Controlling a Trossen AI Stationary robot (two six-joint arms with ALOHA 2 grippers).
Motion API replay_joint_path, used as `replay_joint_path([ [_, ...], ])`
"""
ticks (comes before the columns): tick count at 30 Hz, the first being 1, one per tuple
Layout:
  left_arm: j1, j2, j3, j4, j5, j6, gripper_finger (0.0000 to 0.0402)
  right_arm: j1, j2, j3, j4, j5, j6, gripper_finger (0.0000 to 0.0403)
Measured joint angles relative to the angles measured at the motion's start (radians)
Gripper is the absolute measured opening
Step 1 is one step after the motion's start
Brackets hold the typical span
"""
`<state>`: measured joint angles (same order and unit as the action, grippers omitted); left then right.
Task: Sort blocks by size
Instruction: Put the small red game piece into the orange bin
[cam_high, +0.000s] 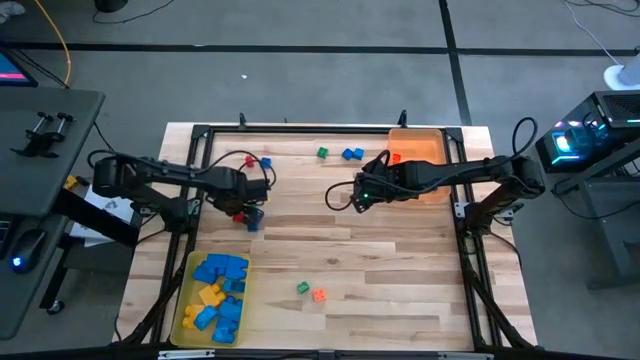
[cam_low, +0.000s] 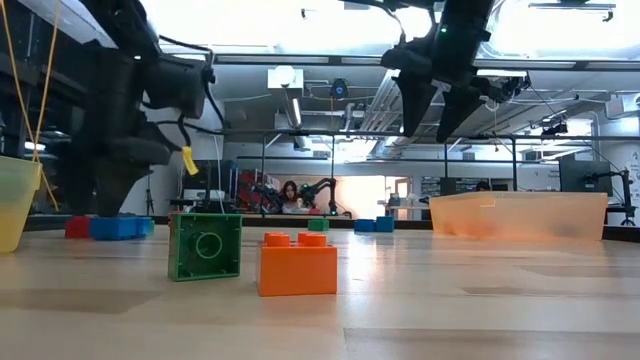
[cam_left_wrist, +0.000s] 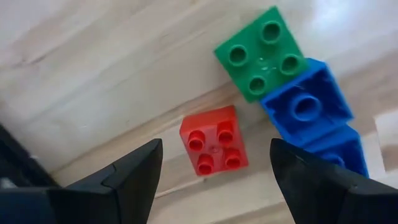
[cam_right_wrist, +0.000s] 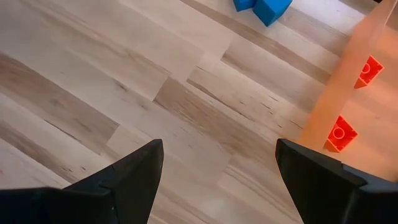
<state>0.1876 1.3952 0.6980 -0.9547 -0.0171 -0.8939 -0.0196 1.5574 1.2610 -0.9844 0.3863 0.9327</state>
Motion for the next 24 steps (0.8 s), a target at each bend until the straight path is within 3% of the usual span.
replay_joint_path([
  [7, 0.018, -0.002, -0.089, 0.119, -0.012, -0.137, 0.0282, 0.000, 0.000, 0.000, 0.002, 0.011, -0.026, 0.0307],
  [12, 0.022, -0.004, -0.108, 0.145, -0.009, -0.146, 0.0272, 0.000, 0.000, 0.000, 0.003, 0.017, -0.026, 0.0307],
  [15, 0.022, -0.003, -0.109, 0.150, -0.004, -0.142, 0.0235, 0.000, 0.000, 0.000, 0.003, 0.017, -0.026, 0.0307],
  [21, 0.022, -0.012, -0.106, 0.164, 0.012, -0.085, 0.0101, 0.000, 0.000, 0.000, 0.002, 0.017, -0.063, 0.0307],
  [24, 0.028, -0.034, -0.091, 0.156, 0.003, -0.024, 0.0100, 0.006, -0.003, 0.000, -0.001, 0.016, -0.080, 0.0307],
])
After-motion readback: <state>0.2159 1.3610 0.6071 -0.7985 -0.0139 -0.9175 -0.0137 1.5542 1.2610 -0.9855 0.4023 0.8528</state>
